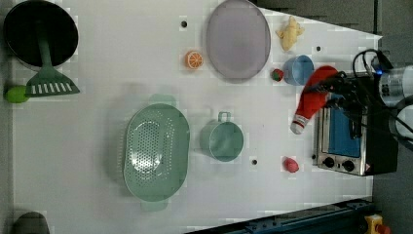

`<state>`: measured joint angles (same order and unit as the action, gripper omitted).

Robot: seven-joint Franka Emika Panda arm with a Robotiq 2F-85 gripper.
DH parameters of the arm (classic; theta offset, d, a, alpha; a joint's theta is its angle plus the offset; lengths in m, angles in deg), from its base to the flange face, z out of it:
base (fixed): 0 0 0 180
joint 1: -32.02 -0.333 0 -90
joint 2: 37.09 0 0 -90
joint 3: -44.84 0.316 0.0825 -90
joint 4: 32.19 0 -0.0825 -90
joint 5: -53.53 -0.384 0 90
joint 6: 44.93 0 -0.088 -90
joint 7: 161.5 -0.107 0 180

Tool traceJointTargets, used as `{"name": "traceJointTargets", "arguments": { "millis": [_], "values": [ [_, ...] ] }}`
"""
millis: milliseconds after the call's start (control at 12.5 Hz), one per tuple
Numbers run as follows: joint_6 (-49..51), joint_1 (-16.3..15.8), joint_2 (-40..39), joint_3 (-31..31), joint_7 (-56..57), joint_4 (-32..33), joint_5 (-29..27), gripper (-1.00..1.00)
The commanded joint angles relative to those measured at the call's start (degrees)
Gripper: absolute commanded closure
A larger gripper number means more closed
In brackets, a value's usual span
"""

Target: Pick ketchup from strainer and place it on the table

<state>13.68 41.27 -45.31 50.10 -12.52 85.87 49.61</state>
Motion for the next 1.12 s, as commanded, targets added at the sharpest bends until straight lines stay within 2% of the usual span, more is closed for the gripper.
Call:
{"name": "traceJointTargets", "arguments": {
  "millis": [80, 400, 640, 880, 960, 1120],
  "values": [
    [-1.1, -1.3, 1.0, -0.4, 6.0, 5.1, 0.0, -0.17],
    [-13.2, -1.3, -0.2, -1.1, 6.0, 13.9, 0.1, -0.17],
    [-21.0, -1.3, -4.4, -1.1, 6.0, 16.6, 1.9, -0.23],
    [-26.1, -1.3, -9.8, -1.1, 6.0, 16.6, 3.2, -0.85],
    [-27.4, -1.3, -10.5, -1.1, 6.0, 16.5, 3.2, -0.99],
    [-27.5, -1.4, -8.6, -0.9, 6.0, 15.6, 3.1, -1.0]
  ]
}}
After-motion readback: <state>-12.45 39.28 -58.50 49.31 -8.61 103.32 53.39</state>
